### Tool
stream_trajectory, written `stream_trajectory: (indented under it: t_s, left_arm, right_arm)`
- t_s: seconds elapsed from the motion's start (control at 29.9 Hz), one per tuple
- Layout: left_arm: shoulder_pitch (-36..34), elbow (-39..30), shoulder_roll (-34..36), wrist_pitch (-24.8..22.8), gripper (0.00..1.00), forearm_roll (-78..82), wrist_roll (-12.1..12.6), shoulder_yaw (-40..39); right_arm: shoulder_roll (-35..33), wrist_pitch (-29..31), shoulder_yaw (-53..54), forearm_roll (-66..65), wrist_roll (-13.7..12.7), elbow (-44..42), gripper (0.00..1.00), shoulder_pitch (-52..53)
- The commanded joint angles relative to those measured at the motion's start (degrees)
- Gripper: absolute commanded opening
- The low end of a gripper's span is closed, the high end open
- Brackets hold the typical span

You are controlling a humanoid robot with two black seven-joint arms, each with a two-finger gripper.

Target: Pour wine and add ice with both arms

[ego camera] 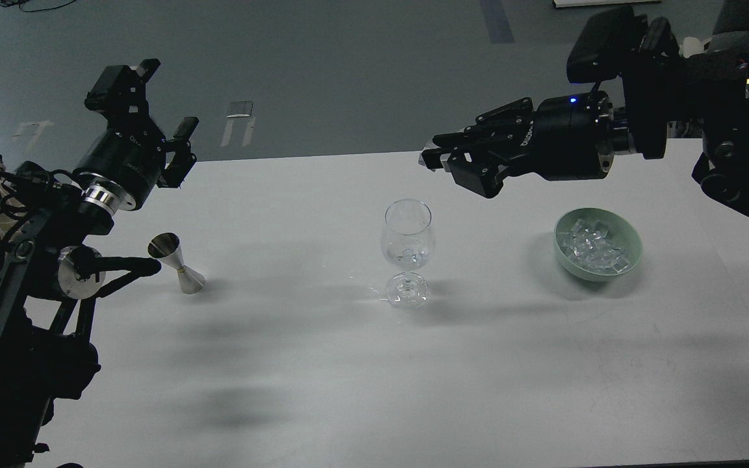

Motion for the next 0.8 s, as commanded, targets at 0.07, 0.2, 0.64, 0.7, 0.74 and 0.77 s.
stream_trajectory:
  t_s: [0.07, 0.2, 0.64, 0.7, 0.74, 0.77]
  left_arm:
    - [-0.2, -0.2, 0.0, 0.0, 0.97, -0.1, 0.0, 0.1]
    - [-0.1, -0.2, -0.1, 0.0, 0.97, -0.1, 0.1, 0.1]
    - [0.0, -0.1, -0.3, 0.0, 0.97, -0.2, 0.0, 0.0]
    - [-0.2, -0.1, -0.8, 0.1, 0.97, -0.1, 0.0, 0.0]
    - [-0.2, -0.1, -1.1, 0.1, 0.97, -0.1, 0.0, 0.1]
    - [-0.2, -0.1, -1.1, 0.1, 0.97, -0.1, 0.0, 0.1]
  right_arm:
    - [0.0, 0.2, 0.0, -0.3, 0.1, -0.1, 0.00, 0.7]
    - [-0.1, 0.2, -0.2, -0.4, 0.1, -0.1, 0.00, 0.0]
    - [2.6, 0.2, -4.7, -3.6, 0.0, -2.1, 0.00, -0.9]
    - [4.2, 0.2, -4.8, -3.7, 0.0, -2.7, 0.00, -1.1]
    - [5.1, 0.2, -4.8, -3.7, 0.0, -3.1, 0.00, -1.1]
    - [5.6, 0.2, -4.8, -3.7, -0.1, -3.5, 0.00, -1.1]
